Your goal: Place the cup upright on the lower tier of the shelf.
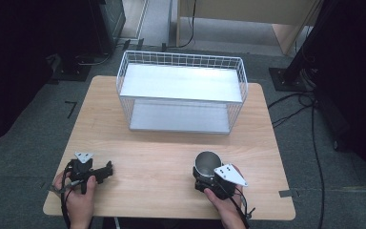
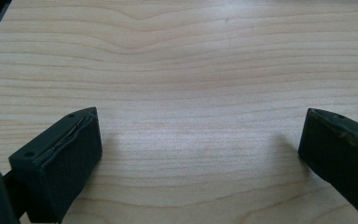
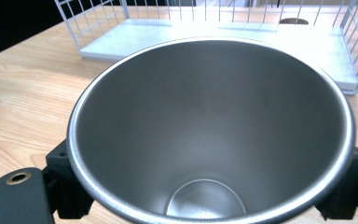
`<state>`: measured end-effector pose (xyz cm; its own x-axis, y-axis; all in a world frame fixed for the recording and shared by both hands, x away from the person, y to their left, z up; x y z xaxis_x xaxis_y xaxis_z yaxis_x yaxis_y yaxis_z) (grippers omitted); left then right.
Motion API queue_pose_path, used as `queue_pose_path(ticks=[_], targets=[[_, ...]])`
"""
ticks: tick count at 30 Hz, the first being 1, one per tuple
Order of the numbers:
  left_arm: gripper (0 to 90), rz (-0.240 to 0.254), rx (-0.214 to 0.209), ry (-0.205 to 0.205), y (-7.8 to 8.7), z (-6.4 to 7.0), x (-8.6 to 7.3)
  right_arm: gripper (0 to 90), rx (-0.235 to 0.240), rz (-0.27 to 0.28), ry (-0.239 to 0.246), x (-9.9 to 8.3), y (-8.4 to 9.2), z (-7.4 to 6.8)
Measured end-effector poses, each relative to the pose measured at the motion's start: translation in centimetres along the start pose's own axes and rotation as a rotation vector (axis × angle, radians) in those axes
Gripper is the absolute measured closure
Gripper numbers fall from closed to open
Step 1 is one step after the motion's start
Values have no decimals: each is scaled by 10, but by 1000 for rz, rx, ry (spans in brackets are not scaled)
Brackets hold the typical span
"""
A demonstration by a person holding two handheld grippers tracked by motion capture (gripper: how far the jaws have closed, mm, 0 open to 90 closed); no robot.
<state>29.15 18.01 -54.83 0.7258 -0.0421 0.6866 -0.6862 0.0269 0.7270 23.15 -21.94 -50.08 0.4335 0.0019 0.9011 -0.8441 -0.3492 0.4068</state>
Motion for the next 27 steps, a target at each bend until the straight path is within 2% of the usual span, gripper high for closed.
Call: queue_pose_path(ticks=[21,27], targets=[[0,0,-1,0,0,0,0,134,-15,82,18,48,-2,-5],[0,0,0,0,0,0,0,134,-13,114,34,70,-1,-7]])
Point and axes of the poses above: each handheld gripper's, and its own axes: y roughly backward along the jaws, x roughly out of its top, z roughly to its right, the point moved 4 cm from there along -y, roughly forward along the jaws
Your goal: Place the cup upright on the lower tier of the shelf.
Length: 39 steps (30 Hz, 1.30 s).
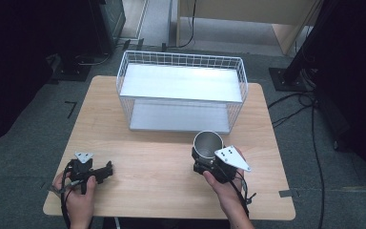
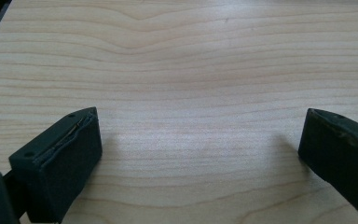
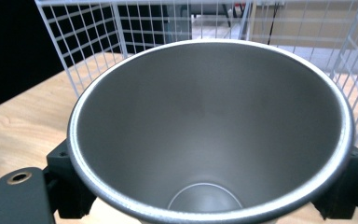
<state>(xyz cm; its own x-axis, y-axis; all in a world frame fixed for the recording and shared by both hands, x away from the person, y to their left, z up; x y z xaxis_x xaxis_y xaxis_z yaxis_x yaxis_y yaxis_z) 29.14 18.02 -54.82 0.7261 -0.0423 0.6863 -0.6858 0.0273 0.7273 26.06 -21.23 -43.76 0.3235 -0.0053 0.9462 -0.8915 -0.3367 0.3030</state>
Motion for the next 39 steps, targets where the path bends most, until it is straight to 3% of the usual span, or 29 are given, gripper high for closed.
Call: queue_pose_path(ticks=[26,39], targets=[[0,0,0,-2,0,0,0,135,-10,84,39,62,-17,-6],[0,0,0,-1,0,0,0,136,-36,137,12,99,-25,4]])
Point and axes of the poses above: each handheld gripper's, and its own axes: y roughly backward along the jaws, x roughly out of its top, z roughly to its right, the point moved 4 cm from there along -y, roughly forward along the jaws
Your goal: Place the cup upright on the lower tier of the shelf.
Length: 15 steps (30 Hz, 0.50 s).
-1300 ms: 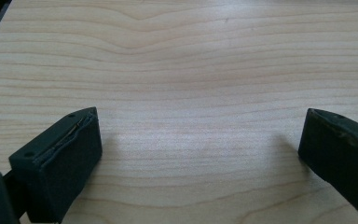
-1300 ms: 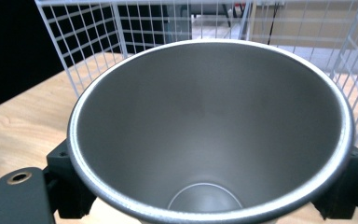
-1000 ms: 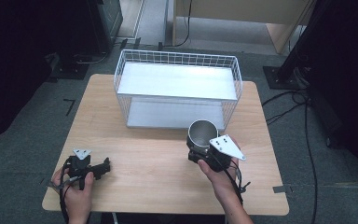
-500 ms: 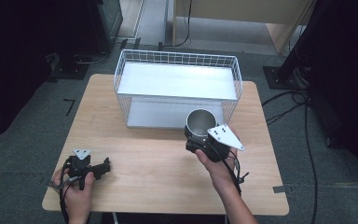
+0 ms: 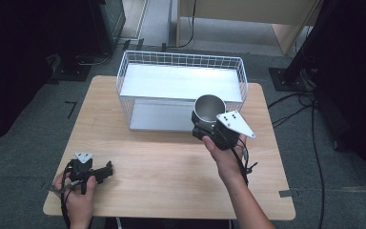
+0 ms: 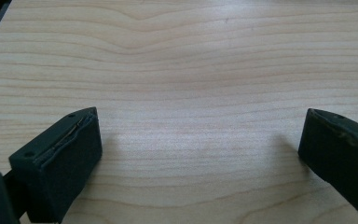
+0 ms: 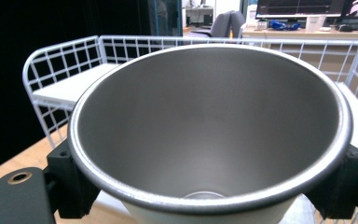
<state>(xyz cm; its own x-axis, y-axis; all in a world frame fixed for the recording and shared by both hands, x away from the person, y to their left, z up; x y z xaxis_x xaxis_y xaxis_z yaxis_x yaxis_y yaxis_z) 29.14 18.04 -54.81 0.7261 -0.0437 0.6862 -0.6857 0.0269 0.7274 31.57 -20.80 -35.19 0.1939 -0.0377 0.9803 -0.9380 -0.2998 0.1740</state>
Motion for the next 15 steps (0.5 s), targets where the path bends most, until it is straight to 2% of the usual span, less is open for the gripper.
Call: queue_pose_path(ticks=[11,15], targets=[[0,0,0,0,0,0,0,136,-36,19,-38,29,-22,14],[0,1,-1,0,0,0,0,136,-47,9,-31,35,-31,17]])
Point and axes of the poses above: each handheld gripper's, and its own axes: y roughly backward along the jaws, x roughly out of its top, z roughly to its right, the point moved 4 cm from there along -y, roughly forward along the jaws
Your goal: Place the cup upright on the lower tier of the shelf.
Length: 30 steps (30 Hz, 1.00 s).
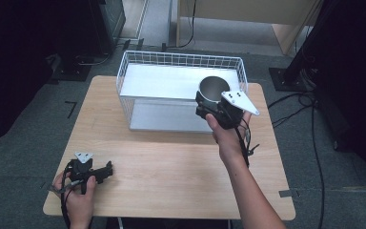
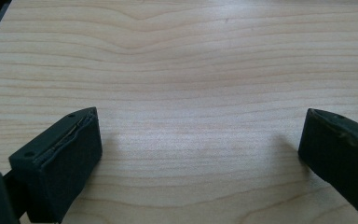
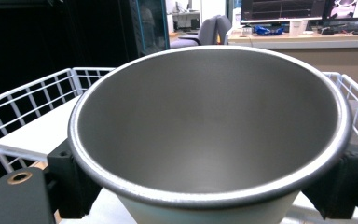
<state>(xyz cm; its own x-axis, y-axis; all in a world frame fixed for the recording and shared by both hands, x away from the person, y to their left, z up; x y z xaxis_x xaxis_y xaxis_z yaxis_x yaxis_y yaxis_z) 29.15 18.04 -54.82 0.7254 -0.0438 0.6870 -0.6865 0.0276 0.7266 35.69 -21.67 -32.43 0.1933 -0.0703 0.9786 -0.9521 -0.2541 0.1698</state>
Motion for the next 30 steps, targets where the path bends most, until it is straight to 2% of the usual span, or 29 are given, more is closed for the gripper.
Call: queue_pose_path(ticks=[8,11,18,25,30], targets=[[0,0,0,1,0,0,0,136,-28,-4,2,18,-26,2],[0,2,-1,1,0,0,0,136,-38,-5,14,21,-32,3],[0,4,-3,7,0,0,0,136,-75,-24,8,29,-59,8],[0,3,-3,2,0,0,0,136,-69,-42,-8,31,-77,4],[0,4,-5,5,0,0,0,136,-36,-53,-12,32,-93,-6]])
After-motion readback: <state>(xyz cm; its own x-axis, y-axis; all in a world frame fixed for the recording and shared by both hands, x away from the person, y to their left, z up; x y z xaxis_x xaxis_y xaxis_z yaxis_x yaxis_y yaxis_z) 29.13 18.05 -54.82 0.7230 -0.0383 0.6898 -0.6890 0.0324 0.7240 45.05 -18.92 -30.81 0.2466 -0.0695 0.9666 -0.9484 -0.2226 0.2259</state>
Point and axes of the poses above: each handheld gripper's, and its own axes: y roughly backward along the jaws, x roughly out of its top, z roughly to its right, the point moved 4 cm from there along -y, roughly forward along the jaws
